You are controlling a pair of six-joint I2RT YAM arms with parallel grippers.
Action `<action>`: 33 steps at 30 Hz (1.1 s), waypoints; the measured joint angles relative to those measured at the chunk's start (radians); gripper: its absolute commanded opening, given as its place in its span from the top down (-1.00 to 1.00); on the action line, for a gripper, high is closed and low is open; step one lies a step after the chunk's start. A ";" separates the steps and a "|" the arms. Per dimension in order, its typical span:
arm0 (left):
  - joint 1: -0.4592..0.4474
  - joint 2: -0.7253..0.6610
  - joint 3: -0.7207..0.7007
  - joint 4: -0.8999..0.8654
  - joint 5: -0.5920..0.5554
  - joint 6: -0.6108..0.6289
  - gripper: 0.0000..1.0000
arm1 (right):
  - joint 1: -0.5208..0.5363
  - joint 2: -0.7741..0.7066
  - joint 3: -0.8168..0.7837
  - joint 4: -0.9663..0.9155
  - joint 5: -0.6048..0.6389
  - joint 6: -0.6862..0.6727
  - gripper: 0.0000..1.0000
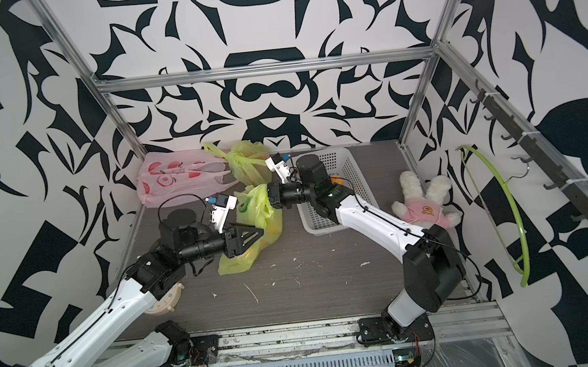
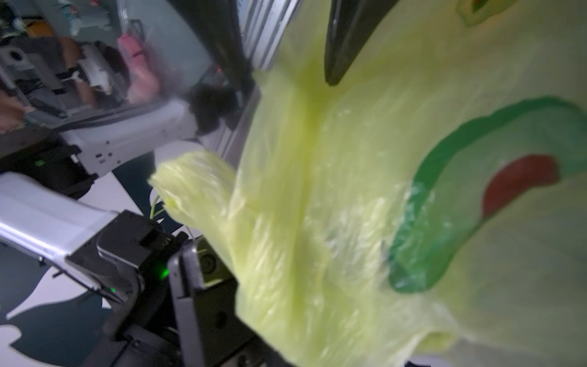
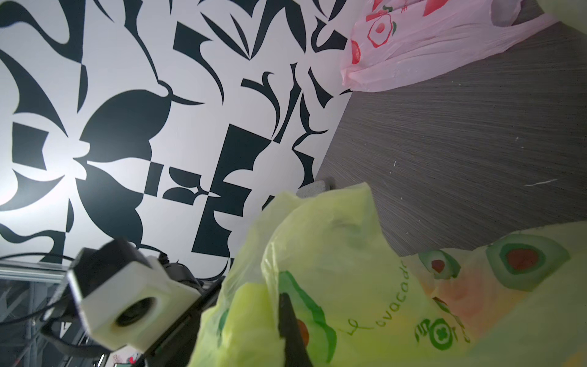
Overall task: Place the peach into a plastic bag & tie a knot
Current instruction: Cross the plastic bag at the center of the board.
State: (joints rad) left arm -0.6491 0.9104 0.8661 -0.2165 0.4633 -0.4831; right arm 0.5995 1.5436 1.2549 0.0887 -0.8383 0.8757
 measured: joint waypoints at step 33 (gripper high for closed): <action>0.000 0.073 0.121 -0.256 -0.204 0.284 1.00 | -0.010 0.000 0.082 -0.289 -0.052 -0.207 1.00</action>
State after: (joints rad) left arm -0.6491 0.9833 0.9874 -0.4728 0.2588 -0.1989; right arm 0.5892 1.5436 1.3365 -0.2005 -0.8906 0.6689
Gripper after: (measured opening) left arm 0.042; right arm 0.047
